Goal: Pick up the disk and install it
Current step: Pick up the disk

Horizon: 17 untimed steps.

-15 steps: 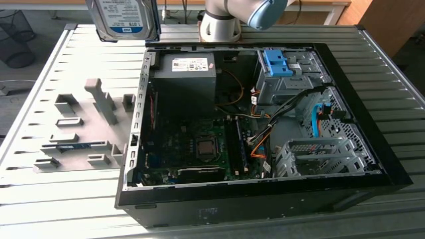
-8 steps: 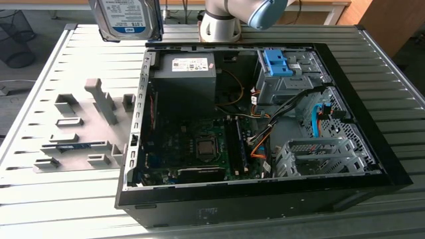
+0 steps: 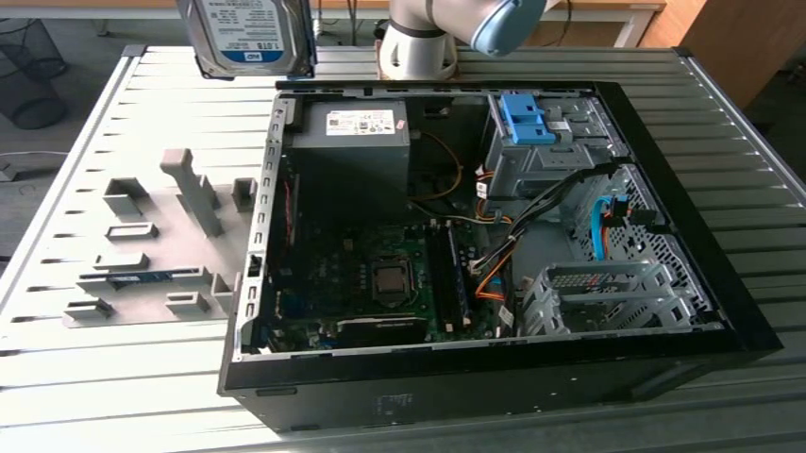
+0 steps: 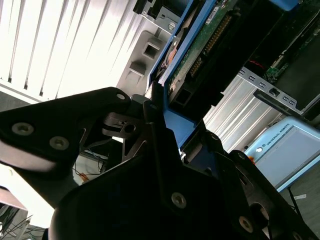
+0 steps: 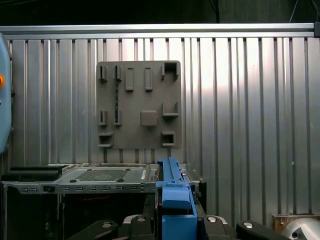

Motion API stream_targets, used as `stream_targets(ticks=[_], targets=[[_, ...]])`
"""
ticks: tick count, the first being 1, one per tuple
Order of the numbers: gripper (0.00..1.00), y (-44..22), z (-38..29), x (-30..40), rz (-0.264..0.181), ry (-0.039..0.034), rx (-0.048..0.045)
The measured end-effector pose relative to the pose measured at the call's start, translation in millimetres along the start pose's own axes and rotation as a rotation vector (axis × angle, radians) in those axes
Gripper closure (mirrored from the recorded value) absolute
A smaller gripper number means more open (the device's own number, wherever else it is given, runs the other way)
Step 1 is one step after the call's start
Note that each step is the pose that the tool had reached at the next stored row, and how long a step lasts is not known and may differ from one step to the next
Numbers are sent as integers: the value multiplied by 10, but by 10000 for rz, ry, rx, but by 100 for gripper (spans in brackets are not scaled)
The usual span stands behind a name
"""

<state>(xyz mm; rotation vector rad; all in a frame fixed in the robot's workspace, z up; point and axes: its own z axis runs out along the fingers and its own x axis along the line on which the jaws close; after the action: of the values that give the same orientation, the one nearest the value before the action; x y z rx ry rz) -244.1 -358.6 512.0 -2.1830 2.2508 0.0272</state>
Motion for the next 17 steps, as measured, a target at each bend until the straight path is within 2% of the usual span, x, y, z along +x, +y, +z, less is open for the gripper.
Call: stream_targets(ticks=[17], targets=[[63,-127,-1,-4,1,0,0]])
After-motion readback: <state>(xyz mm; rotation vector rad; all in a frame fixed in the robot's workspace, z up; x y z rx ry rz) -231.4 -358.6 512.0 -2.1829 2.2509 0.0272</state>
